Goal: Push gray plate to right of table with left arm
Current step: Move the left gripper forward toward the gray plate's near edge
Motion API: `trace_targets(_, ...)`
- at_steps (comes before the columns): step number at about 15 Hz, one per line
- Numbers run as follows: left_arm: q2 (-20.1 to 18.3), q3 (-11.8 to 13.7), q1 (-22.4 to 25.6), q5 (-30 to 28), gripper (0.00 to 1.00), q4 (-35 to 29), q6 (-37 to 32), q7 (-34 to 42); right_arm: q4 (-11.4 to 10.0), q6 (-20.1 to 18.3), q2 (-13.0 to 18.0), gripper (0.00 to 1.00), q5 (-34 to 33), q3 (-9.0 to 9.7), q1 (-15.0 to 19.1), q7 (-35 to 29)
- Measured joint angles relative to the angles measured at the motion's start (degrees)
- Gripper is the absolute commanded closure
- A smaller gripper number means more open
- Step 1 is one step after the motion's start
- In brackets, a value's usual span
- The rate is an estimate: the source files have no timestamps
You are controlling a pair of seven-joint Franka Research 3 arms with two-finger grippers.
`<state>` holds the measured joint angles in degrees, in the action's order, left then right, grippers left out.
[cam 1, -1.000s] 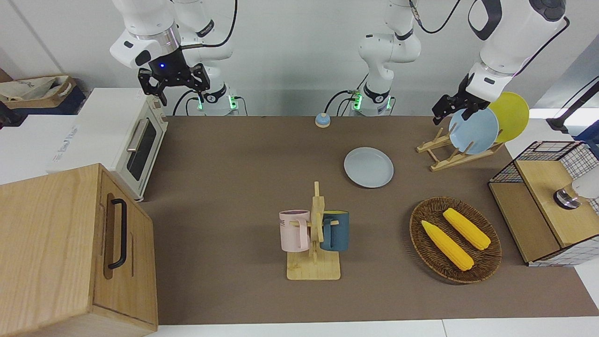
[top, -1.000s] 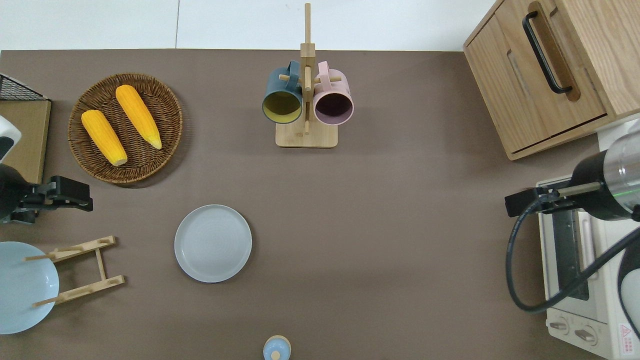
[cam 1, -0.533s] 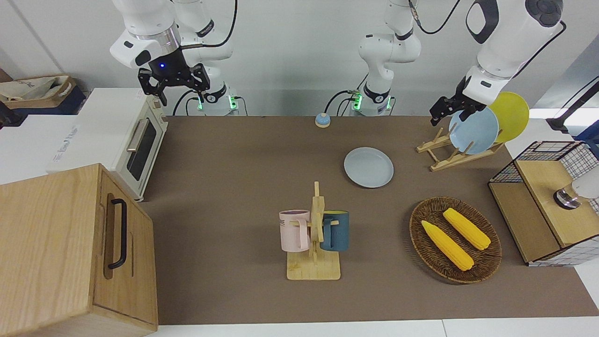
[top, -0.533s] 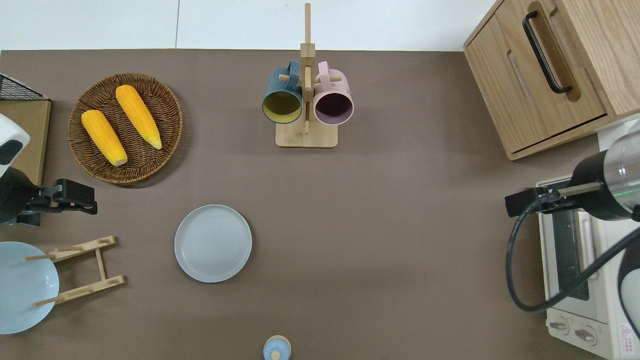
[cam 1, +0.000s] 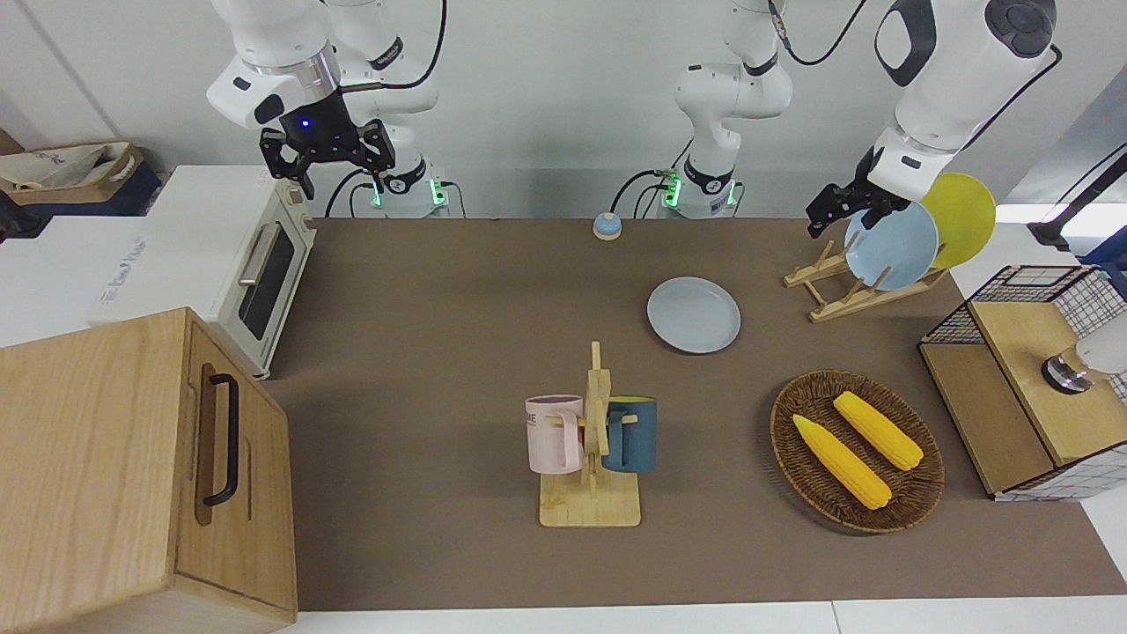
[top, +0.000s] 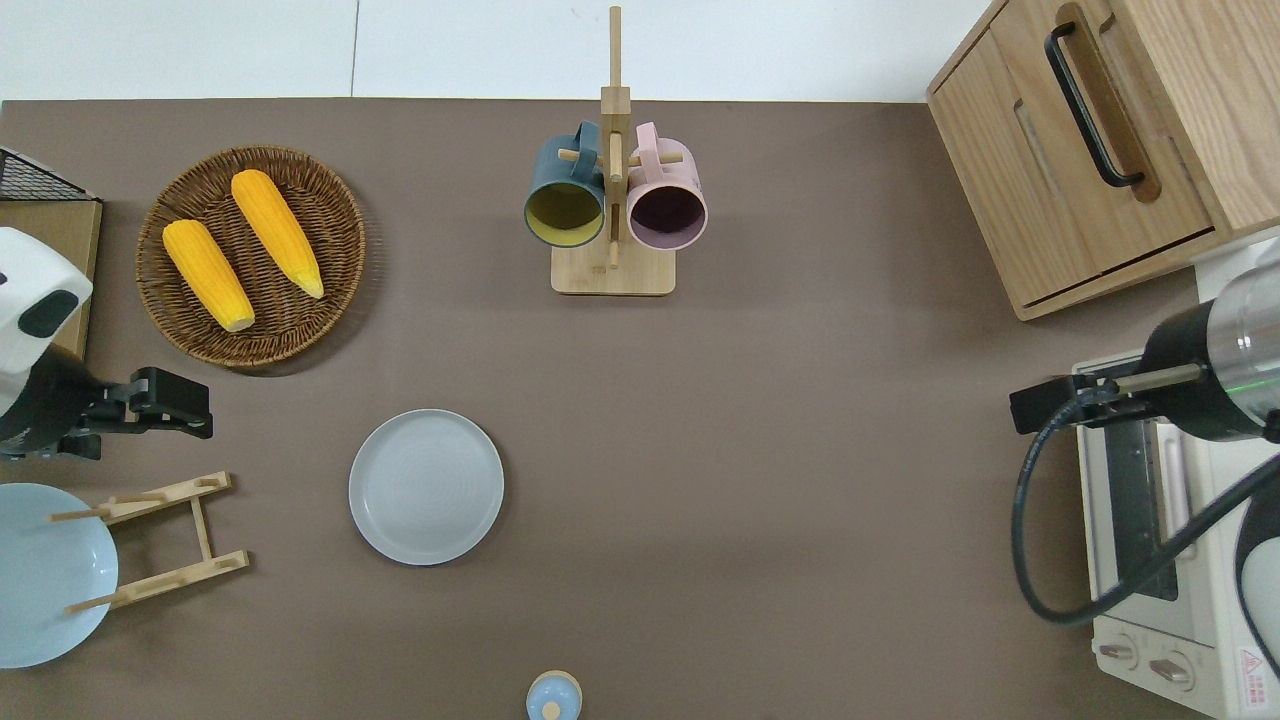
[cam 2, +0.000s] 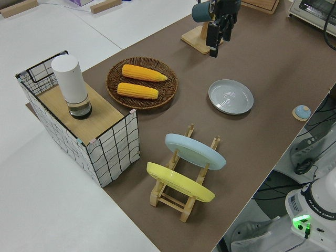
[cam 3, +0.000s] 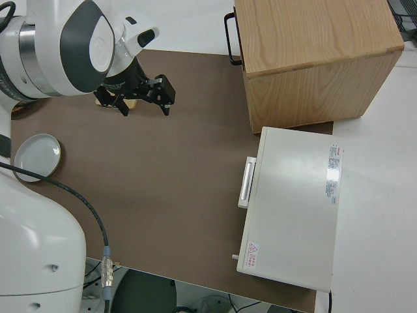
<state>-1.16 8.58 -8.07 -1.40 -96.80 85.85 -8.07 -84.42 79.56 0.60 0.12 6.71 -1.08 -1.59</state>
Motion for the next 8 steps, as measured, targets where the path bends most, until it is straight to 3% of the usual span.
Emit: trace_targets(8, -0.48, -1.68, -0.11, -0.02, 0.00, -8.59, 8.00, -0.18, 0.00, 0.00, 0.00, 0.017, 0.00, 0.00, 0.00, 0.00)
